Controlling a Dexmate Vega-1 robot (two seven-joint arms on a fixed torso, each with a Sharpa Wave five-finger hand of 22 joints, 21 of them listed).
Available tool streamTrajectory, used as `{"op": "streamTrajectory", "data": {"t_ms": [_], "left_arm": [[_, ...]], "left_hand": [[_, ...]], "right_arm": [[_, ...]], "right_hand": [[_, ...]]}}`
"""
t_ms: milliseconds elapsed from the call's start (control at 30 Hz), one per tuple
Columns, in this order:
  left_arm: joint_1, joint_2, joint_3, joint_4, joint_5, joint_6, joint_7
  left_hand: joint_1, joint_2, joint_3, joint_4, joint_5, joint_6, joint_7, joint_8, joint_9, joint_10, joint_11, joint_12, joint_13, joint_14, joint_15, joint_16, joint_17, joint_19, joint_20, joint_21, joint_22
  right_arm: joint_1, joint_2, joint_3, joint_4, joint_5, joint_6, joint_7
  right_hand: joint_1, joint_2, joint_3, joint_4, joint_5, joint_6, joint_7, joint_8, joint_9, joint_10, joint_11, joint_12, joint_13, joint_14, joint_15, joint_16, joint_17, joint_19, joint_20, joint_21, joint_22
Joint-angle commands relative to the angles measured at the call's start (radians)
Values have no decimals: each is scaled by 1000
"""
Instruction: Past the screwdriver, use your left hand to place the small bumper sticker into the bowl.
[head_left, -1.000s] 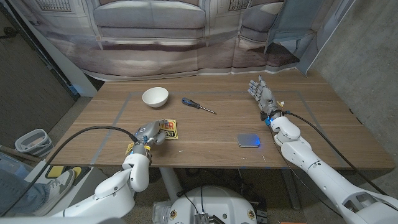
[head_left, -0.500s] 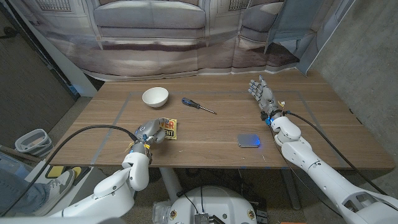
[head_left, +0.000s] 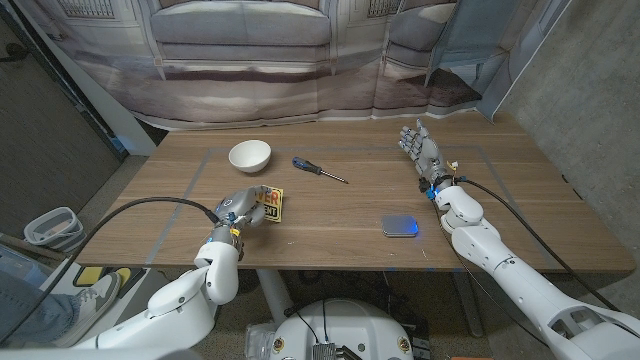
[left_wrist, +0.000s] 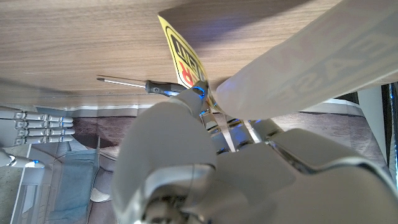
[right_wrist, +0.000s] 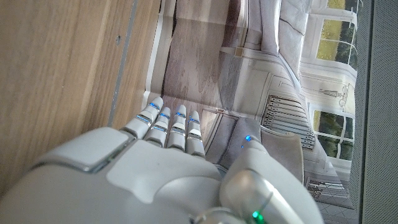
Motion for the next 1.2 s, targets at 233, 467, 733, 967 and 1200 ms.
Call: {"op": "streamTrajectory", "data": {"t_ms": [233,467,733,967,1200], "left_arm": [[3,12,-23,-17,8,-14,-2],[2,21,-32,-29,14,-9,-11],[0,27,-43,-36,20,-15,-13],[-7,26,-48,-36,24,-20,-16],[-8,33,-52,-50,34,-14,-23]], "left_hand": [[54,0,22,-11,-2,29,4,-4,1,25,1,-3,3,62,-78,25,23,35,-7,34,7],[67,-1,24,-10,-3,33,3,-5,1,31,2,-2,3,74,-82,31,32,41,-9,46,10],[69,-3,24,-3,-4,35,3,-6,1,30,2,-4,3,73,-79,30,38,41,-7,53,12],[68,-4,23,1,-5,38,7,-6,1,30,3,-5,3,74,-75,30,43,40,-6,59,13],[70,-6,23,4,-5,41,7,-7,1,34,6,-5,3,78,-76,30,48,40,-6,65,14]], "right_arm": [[-3,3,1,-4,-5,13,-3],[-8,4,4,-16,-3,10,-12],[-4,3,1,-22,-9,10,-14],[-4,0,1,-30,-11,8,-16],[-2,3,1,-22,-6,12,-10]], "right_hand": [[8,8,-5,-2,0,4,5,-2,4,8,-1,-1,4,7,-2,-1,3,8,-26,-2,4],[7,8,-5,-2,0,4,5,-2,4,9,-1,0,4,7,-1,-1,3,9,-26,-1,4],[7,8,-6,-2,-1,4,6,-2,4,10,0,0,4,7,-1,-1,3,10,-26,-1,4],[8,8,-6,-3,-1,4,5,-1,4,9,-1,0,4,8,-1,-1,3,10,-27,-1,4],[8,9,-6,-3,-1,4,6,-1,4,10,0,0,4,8,-2,0,3,11,-26,0,4]]}}
